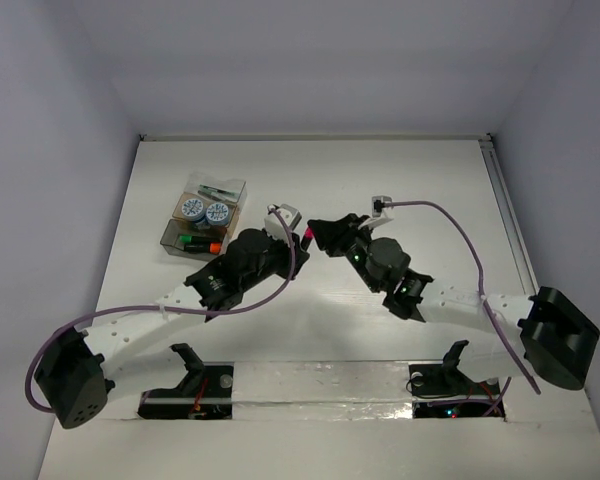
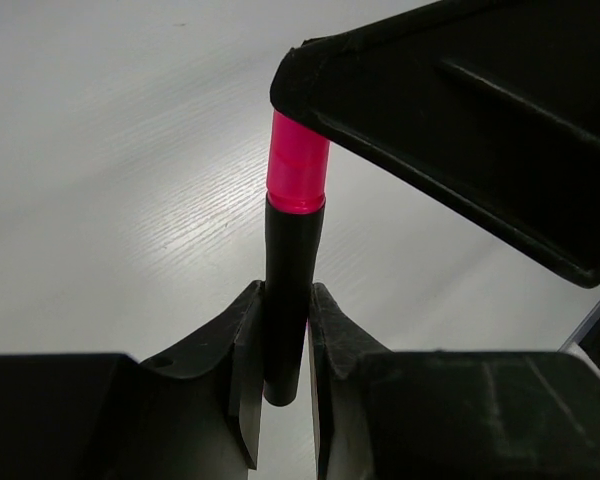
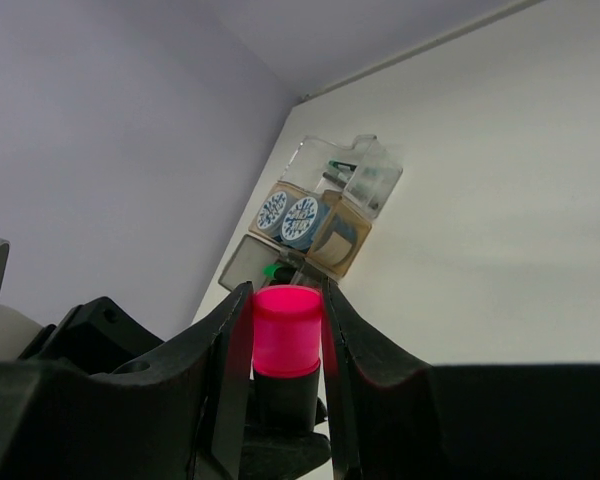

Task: Sort the stationery into containers
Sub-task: Close the pen cap on the pen.

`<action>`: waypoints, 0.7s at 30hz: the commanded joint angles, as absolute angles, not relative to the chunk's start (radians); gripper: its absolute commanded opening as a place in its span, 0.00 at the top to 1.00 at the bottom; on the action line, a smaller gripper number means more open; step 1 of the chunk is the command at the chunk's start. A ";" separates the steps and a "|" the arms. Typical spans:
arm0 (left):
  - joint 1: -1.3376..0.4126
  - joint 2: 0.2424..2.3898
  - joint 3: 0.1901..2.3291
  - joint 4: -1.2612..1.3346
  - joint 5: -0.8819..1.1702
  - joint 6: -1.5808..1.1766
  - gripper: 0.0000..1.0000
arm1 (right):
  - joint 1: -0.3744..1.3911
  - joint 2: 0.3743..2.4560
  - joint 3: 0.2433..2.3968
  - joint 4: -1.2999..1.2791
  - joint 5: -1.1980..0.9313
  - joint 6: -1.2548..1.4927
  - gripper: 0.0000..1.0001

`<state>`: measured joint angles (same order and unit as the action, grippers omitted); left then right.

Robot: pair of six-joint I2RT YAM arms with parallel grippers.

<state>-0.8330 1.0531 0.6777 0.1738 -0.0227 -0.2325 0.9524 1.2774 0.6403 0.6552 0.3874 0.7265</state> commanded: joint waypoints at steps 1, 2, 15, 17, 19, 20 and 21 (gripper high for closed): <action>-0.752 1.006 0.865 0.693 -0.229 -0.235 1.00 | 1.094 1.344 0.520 0.367 0.126 0.779 1.00; -0.752 1.011 0.870 0.698 -0.218 -0.238 1.00 | 1.094 1.354 0.512 0.382 0.115 0.788 1.00; -0.733 1.057 0.899 0.706 -0.207 -0.233 1.00 | 1.180 1.457 0.525 0.425 0.071 0.828 1.00; -0.733 1.060 0.904 0.697 -0.210 -0.227 1.00 | 1.192 1.448 0.534 0.384 0.067 0.809 1.00; -0.733 1.057 0.904 0.692 -0.215 -0.218 1.00 | 1.192 1.418 0.538 0.336 0.069 0.785 1.00; -0.733 1.055 0.904 0.695 -0.218 -0.216 1.00 | 1.192 1.392 0.538 0.307 0.064 0.772 1.00; -0.724 1.054 0.904 0.696 -0.216 -0.216 1.00 | 1.192 1.385 0.543 0.290 0.031 0.769 1.00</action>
<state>-0.7990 1.1061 0.6880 0.0643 -0.0101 -0.2100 1.0336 1.3731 0.6079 0.6987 0.4217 0.7918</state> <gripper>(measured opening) 0.149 0.355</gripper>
